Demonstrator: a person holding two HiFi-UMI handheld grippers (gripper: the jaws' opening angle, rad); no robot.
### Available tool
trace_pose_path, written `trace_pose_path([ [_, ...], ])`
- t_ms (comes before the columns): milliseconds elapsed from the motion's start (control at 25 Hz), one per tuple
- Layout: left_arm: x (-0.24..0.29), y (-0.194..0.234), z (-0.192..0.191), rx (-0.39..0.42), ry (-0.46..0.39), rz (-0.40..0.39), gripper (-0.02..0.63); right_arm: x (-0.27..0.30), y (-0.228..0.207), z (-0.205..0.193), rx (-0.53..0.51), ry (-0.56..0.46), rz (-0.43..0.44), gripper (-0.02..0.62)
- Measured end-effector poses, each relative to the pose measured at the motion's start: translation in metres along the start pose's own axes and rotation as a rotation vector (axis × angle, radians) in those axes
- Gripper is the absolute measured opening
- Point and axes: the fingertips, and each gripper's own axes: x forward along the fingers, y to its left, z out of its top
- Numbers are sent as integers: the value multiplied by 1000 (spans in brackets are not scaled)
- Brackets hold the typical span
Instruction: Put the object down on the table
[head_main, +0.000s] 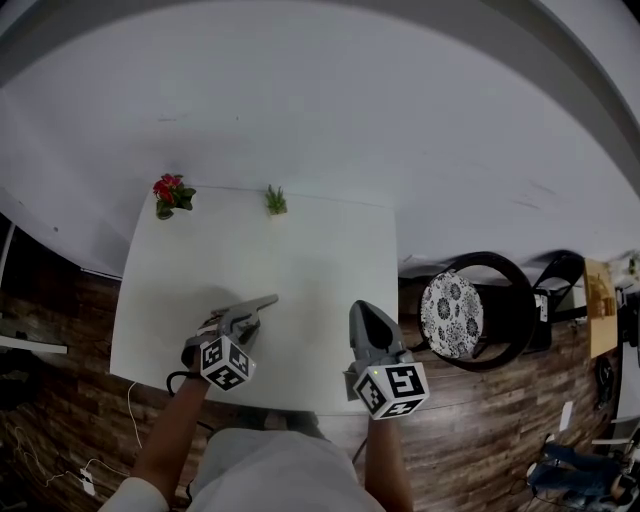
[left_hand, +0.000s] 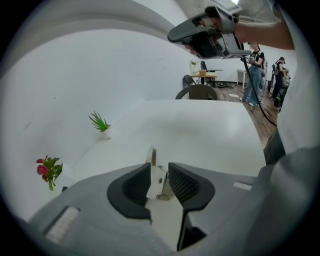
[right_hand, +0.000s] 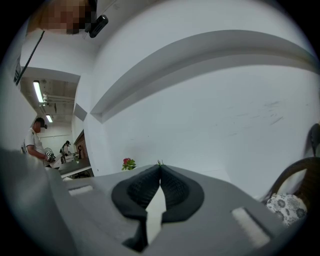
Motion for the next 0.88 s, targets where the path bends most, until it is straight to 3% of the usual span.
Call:
trace_pose_path([
  [880, -67, 42, 19, -299, -158, 207, 31, -9, 12, 5, 0, -15, 20, 3],
])
